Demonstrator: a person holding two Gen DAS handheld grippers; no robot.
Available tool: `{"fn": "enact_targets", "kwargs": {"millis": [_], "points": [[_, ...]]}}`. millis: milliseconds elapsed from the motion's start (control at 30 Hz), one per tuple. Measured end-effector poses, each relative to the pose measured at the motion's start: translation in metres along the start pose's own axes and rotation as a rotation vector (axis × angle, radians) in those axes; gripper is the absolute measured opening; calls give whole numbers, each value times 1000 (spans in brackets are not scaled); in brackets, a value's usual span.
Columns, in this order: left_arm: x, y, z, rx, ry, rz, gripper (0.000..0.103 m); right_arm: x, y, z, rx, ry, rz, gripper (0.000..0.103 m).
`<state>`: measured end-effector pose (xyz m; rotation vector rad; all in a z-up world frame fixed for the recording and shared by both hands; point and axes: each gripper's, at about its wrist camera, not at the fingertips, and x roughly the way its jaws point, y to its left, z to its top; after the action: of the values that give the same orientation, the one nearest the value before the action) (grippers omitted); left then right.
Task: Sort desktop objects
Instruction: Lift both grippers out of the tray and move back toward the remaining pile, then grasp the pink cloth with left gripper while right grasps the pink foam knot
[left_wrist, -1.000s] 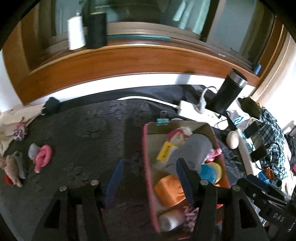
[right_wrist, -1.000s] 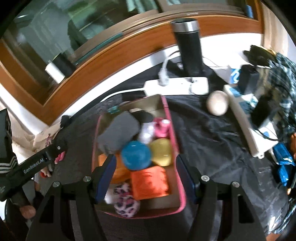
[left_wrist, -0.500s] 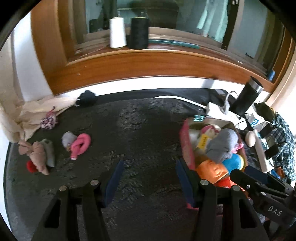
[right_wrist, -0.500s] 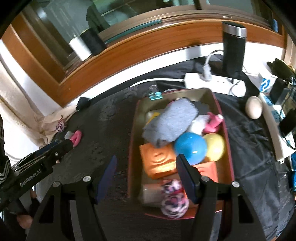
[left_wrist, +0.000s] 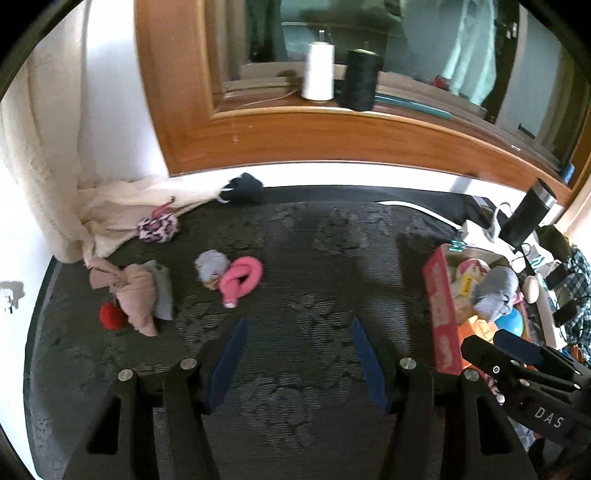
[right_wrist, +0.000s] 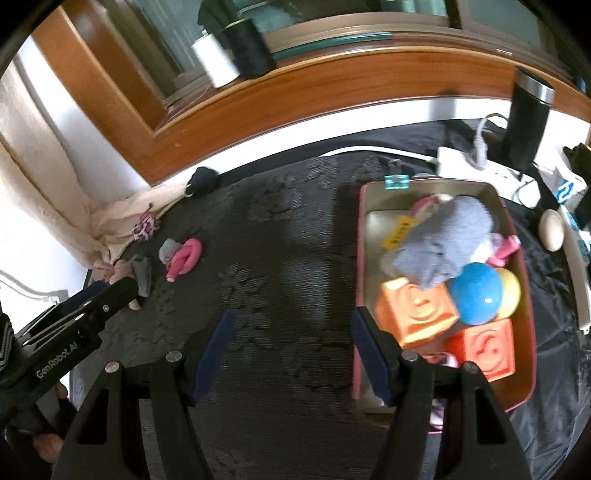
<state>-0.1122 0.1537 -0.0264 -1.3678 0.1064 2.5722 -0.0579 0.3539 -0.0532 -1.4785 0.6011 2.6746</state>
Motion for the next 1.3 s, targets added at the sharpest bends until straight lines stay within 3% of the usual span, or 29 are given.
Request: {"fn": "enact_targets", "kwargs": {"millis": [867,967,1300], "points": [[45,114,1,-139,85,46,61,68,88,9,-79,88,-7,71],[51,125,1,-162,88,52,75,78,95,12,-89,100,-8,71],[67,196,-23,-314,112,95,75,112,118,19,-122,145,4,71]]}}
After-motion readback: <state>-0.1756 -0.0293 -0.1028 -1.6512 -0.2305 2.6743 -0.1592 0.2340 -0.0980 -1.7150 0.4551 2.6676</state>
